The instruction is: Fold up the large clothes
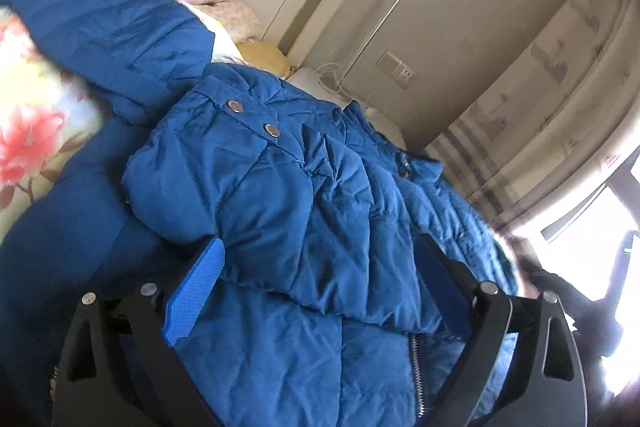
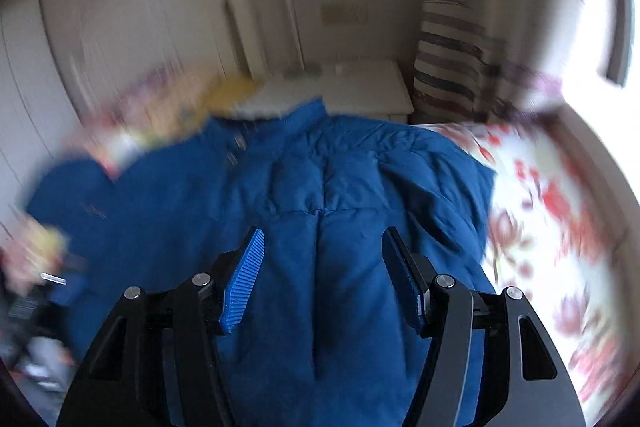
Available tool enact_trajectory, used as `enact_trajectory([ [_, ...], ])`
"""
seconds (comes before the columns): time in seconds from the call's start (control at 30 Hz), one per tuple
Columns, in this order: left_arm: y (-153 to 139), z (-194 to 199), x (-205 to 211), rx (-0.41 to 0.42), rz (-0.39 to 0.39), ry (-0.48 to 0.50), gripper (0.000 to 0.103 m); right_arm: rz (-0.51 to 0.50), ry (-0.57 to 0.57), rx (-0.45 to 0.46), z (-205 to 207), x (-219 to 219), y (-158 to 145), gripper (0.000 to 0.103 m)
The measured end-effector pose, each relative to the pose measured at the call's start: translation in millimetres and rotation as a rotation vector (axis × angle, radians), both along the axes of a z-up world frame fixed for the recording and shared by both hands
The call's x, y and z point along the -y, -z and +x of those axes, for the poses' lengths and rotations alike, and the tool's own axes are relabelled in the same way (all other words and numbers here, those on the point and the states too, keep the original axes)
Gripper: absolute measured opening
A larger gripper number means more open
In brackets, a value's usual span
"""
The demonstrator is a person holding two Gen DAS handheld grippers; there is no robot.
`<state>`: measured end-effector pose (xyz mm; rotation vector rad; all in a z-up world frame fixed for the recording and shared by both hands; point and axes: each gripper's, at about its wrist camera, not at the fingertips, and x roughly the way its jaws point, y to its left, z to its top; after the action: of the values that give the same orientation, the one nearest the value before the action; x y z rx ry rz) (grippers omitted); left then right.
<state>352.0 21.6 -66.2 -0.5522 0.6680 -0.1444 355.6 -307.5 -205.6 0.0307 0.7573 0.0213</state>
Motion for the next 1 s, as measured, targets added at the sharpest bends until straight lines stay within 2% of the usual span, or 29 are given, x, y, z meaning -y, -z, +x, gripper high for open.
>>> enact_trajectory([
  [0.07,0,-2,-3,0.004,-0.019,0.0,0.095,-0.112,0.063,-0.053,15,1,16,0.058],
  [0.1,0,-3,-4,0.005,-0.023,0.0,0.095,-0.154,0.16,-0.088,20,14,28,0.058],
  [0.13,0,-4,-5,0.008,-0.029,0.001,0.095,-0.069,0.206,-0.099,18,36,39,0.058],
  [0.17,0,-6,-6,0.014,-0.039,0.002,0.095,0.058,0.238,-0.1,13,56,46,0.058],
  [0.2,-1,-7,-6,0.02,-0.04,0.001,0.095,0.118,0.267,-0.095,7,67,46,0.057],
  [0.27,-3,-8,-6,0.029,-0.036,-0.009,0.095,0.133,0.312,-0.076,-7,75,37,0.055],
  [0.33,-3,-8,-7,0.031,-0.048,-0.013,0.095,0.084,0.354,-0.01,-23,62,20,0.065],
  [0.37,-3,-8,-9,0.03,-0.057,-0.015,0.095,0.067,0.319,0.042,-31,49,11,0.066],
  [0.43,-2,-11,-14,0.022,-0.083,-0.028,0.095,0.024,0.216,0.102,-42,19,5,0.081],
  [0.47,-3,-13,-18,0.019,-0.091,-0.045,0.095,-0.012,0.169,0.107,-45,9,8,0.084],
  [0.5,-3,-15,-22,0.016,-0.103,-0.053,0.095,-0.091,0.121,0.055,-41,-6,22,0.085],
  [0.53,-5,-18,-31,0.0,-0.136,-0.062,0.095,-0.15,0.107,-0.041,-33,-13,41,0.085],
  [0.57,-8,-21,-42,-0.009,-0.178,-0.073,0.095,-0.135,0.107,-0.095,-28,-9,51,0.085],
  [0.6,-16,-25,-66,0.003,-0.245,-0.097,0.095,-0.113,0.123,-0.086,-31,-3,47,0.085],
  [0.67,-27,-24,-102,0.03,-0.288,-0.139,0.095,-0.046,0.156,-0.078,-32,12,47,0.085],
  [0.73,-33,-19,-163,0.044,-0.321,-0.242,0.095,-0.033,0.155,-0.068,-29,14,48,0.085],
  [0.9,-8,-2,-325,0.02,-0.47,-0.548,0.093,-0.085,0.146,-0.065,-30,3,50,0.086],
  [0.97,0,12,-376,0.026,-0.533,-0.588,0.092,-0.064,0.142,-0.062,-29,4,51,0.086],
  [1.0,-1,19,-389,0.019,-0.521,-0.592,0.092,-0.055,0.14,-0.06,-27,5,48,0.087],
])
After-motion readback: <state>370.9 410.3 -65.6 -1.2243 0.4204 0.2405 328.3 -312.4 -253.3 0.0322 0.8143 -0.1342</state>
